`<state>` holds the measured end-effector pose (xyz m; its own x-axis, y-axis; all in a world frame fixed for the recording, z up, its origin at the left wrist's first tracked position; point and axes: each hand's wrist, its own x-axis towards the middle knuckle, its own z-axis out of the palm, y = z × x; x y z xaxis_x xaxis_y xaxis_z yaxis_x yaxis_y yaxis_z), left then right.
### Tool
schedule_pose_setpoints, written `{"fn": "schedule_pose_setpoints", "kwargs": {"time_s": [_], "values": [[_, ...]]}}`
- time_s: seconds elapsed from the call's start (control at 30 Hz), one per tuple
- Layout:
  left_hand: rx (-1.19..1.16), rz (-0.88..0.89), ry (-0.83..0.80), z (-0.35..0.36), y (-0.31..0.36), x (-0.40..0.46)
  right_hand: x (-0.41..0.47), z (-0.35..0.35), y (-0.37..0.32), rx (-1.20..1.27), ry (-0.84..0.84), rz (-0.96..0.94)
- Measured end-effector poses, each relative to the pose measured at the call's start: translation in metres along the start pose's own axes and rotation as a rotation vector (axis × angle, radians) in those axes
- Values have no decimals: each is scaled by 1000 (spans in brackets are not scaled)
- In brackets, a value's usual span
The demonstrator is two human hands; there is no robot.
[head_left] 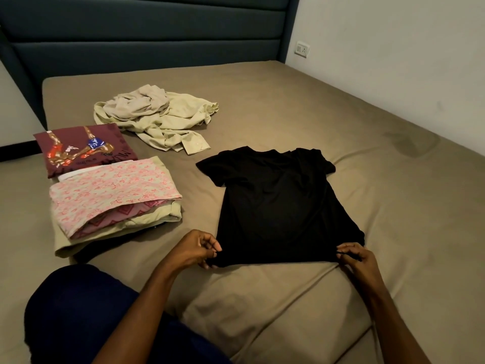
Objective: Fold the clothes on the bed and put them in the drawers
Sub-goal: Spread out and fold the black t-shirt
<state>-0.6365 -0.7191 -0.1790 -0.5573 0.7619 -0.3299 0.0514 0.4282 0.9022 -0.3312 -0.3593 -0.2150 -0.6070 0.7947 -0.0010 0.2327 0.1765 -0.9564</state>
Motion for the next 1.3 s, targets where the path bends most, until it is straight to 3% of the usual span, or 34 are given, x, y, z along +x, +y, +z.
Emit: {"fn": "schedule_pose_setpoints", "kwargs": {"time_s": [0.2, 0.37, 0.5, 0.73, 1.0, 1.13, 1.23, 1.3], "values": [[-35, 91, 228, 4, 3, -3, 1, 0, -2, 85, 22, 45], [343, 185, 199, 3, 2, -5, -2, 2, -7, 18, 30, -20], [488, 175, 177, 2, 1, -7, -2, 1, -4, -25, 22, -51], [779, 282, 280, 10, 4, -7, -7, 0, -7, -63, 24, -50], [653, 246, 218, 9, 3, -10, -10, 3, -13, -43, 30, -54], [707, 259, 355, 10, 2, -10, -10, 2, -10, -99, 41, -72], [507, 237, 356, 11, 2, -8, -8, 6, -8, -226, 94, -30], [413, 207, 302, 10, 3, -9, -7, 20, -14, -480, 164, -25]]}}
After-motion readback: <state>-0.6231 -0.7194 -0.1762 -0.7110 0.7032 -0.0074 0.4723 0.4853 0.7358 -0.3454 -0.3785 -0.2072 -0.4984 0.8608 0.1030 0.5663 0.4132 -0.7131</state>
